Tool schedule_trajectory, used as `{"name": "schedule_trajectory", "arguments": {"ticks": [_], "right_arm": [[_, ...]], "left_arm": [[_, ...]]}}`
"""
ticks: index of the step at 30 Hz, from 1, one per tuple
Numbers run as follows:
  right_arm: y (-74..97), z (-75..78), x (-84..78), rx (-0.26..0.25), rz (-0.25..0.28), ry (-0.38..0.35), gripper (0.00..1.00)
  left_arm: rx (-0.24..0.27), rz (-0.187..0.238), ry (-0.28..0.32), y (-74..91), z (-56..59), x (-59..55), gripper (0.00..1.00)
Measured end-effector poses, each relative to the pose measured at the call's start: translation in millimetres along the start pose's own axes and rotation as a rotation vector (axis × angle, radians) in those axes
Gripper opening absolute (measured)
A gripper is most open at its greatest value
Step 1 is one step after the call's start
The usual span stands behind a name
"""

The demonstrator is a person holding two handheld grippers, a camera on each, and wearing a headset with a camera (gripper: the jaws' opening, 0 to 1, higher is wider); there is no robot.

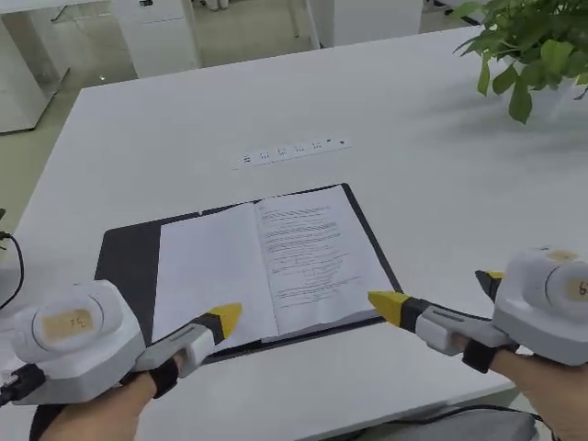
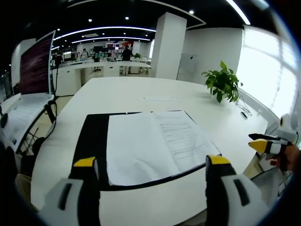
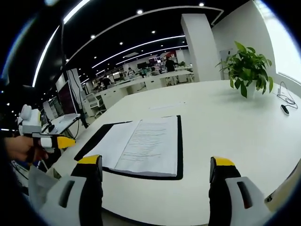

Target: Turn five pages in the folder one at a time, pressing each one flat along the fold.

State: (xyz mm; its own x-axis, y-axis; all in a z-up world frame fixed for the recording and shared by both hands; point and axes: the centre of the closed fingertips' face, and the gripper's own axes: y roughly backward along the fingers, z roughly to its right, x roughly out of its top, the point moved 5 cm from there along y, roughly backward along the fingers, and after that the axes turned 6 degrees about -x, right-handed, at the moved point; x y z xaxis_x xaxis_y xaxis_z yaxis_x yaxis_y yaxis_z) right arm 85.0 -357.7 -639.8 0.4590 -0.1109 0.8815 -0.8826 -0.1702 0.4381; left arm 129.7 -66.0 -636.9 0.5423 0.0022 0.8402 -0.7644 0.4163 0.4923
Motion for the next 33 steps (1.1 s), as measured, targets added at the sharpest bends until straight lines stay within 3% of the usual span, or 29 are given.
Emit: {"name": "schedule_trajectory", "arguments": {"ticks": [6, 12, 22, 28, 33], "right_arm": [[-1.0, -7.8, -2.2, 0.037, -0.012, 0.046, 0.92], [-0.8, -5.2, -2.8, 0.048, -0.013, 0.057, 0.89], [-1.5, 5.3, -5.7, 0.061, -0.019, 0.046, 0.85], [-1.4, 11.4, -9.2, 0.062, -0.024, 0.042, 0.83], [-3.3, 13.3, -12.5, 0.066, -0.033, 0.04, 0.82]], "left_arm": [[-0.09, -0.023, -0.03, -30.1, 27.1, -1.3, 0.87], [-0.173, -0.028, -0.053, -55.2, 57.0, -2.2, 0.79], [-0.296, -0.073, -0.161, -105.1, 107.3, -22.7, 0.65], [-0.338, -0.078, -0.178, -130.4, 129.4, -32.6, 0.6], [-0.352, -0.089, -0.206, -149.7, 140.6, -42.4, 0.57]]}}
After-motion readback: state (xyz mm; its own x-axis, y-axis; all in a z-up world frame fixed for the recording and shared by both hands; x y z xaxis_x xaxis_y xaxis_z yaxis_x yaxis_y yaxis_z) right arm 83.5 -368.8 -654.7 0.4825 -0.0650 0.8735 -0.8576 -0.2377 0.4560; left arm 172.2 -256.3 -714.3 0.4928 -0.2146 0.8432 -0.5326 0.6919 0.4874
